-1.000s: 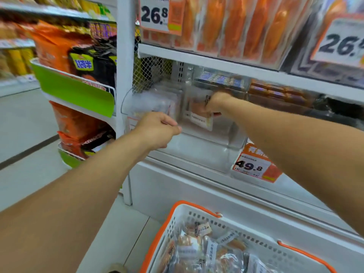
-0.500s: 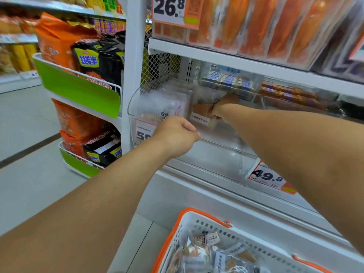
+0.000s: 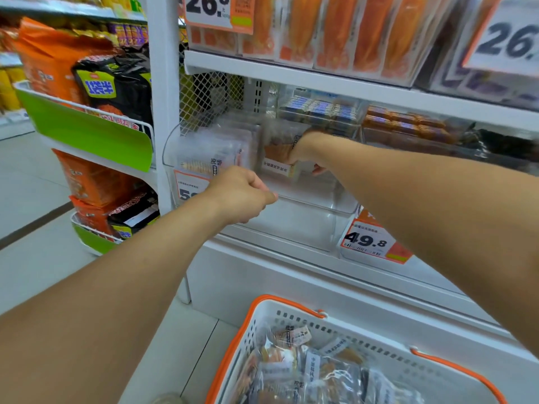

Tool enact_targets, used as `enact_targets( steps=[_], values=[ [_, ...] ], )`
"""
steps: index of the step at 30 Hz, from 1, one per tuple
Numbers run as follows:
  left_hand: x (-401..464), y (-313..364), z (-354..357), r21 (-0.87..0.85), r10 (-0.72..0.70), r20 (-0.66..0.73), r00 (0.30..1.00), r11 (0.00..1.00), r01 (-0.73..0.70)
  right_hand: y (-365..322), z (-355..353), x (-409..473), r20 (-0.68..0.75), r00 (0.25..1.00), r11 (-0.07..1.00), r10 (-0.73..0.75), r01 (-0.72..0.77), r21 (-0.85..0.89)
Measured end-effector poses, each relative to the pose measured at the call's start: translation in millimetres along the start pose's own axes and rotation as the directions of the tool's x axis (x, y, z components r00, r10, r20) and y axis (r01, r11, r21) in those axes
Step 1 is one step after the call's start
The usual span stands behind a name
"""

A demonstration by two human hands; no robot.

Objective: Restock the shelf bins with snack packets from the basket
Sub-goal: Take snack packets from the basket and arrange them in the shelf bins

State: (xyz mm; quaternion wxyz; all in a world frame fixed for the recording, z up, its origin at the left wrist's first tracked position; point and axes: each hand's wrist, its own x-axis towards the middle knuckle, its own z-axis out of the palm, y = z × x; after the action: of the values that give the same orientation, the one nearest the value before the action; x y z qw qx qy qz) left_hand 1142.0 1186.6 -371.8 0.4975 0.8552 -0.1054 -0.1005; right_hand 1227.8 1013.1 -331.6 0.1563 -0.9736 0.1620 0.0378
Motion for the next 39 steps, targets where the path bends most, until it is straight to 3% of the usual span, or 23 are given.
enact_targets(
  steps=[2, 5, 7, 9, 10, 12, 13, 15, 18, 21, 23, 25, 27, 30, 33, 36, 39],
  values=[
    [-2.5, 0.8, 2.9, 0.075, 0.018, 0.062, 0.998, 0.997, -0.023, 2.7, -9.4, -21.1, -0.127, 0.986, 0.982, -0.110, 0.088, -0.165],
    [-8.4, 3.3, 7.6, 0.215, 0.012, 0.209, 0.978, 0.975, -0.058, 19.2, -15.8, -91.7, -0.343, 0.878, 0.929, -0.333, 0.243, -0.279],
    [-14.1, 2.5, 17.0, 0.346, -0.051, 0.376, 0.925, 0.934, -0.089, 48.6, 1.4, -141.3, -0.460, 0.773, 0.899, -0.437, 0.360, -0.250],
    [-21.3, 0.1, 34.5, 0.495, -0.163, 0.535, 0.829, 0.856, -0.151, 88.7, 37.5, -188.6, -0.491, 0.739, 0.877, -0.462, 0.463, -0.128],
    [-25.4, -0.4, 44.2, 0.560, -0.225, 0.590, 0.775, 0.806, -0.192, 111.7, 61.9, -201.7, -0.424, 0.777, 0.869, -0.465, 0.491, -0.053],
    [-35.0, 0.9, 64.2, 0.638, -0.320, 0.658, 0.682, 0.717, -0.279, 159.9, 116.0, -211.0, -0.076, 0.893, 0.894, -0.444, 0.447, 0.037],
    [-40.6, 2.1, 73.6, 0.658, -0.350, 0.673, 0.651, 0.686, -0.311, 185.8, 145.0, -209.7, 0.146, 0.913, 0.924, -0.381, 0.382, 0.028],
    [-51.4, 4.3, 90.2, 0.675, -0.371, 0.688, 0.624, 0.643, -0.362, 227.9, 194.6, -213.6, 0.453, 0.871, 0.970, -0.191, 0.239, -0.050],
    [-58.6, 6.2, 112.4, 0.676, -0.359, 0.707, 0.609, 0.596, -0.434, 269.0, 249.6, -229.5, 0.523, 0.852, 0.999, -0.037, 0.037, 0.010],
    [-59.0, 7.2, 125.2, 0.685, -0.377, 0.711, 0.594, 0.564, -0.461, 279.7, 279.9, -239.5, 0.399, 0.917, 0.982, 0.027, -0.098, 0.159],
    [-57.6, 7.9, 130.2, 0.691, -0.384, 0.706, 0.595, 0.558, -0.459, 279.0, 287.8, -239.9, 0.294, 0.951, 0.886, 0.098, -0.218, 0.410],
    [-54.9, 8.4, 134.4, 0.685, -0.364, 0.709, 0.604, 0.560, -0.466, 277.6, 289.6, -234.9, 0.235, 0.956, 0.703, 0.174, -0.288, 0.650],
    [-53.5, 7.6, 136.1, 0.678, -0.347, 0.713, 0.610, 0.563, -0.473, 274.5, 285.8, -228.2, 0.259, 0.949, 0.622, 0.179, -0.313, 0.718],
    [-49.6, 3.5, 133.3, 0.689, -0.354, 0.708, 0.611, 0.537, -0.487, 266.0, 264.3, -215.7, 0.287, 0.955, 0.687, 0.079, -0.261, 0.678],
    [-43.2, -1.4, 126.1, 0.717, -0.365, 0.681, 0.635, 0.509, -0.476, 250.1, 212.3, -203.8, 0.300, 0.952, 0.639, -0.051, -0.200, 0.743],
    [-37.2, -3.1, 118.1, 0.694, -0.307, 0.668, 0.678, 0.588, -0.417, 229.4, 145.7, -202.9, 0.242, 0.948, 0.635, -0.209, -0.057, 0.771],
    [-31.1, -1.5, 106.8, 0.584, -0.139, 0.681, 0.719, 0.694, -0.420, 202.0, 94.8, -214.0, 0.091, 0.936, 0.500, -0.339, 0.097, 0.861]
  ],
)
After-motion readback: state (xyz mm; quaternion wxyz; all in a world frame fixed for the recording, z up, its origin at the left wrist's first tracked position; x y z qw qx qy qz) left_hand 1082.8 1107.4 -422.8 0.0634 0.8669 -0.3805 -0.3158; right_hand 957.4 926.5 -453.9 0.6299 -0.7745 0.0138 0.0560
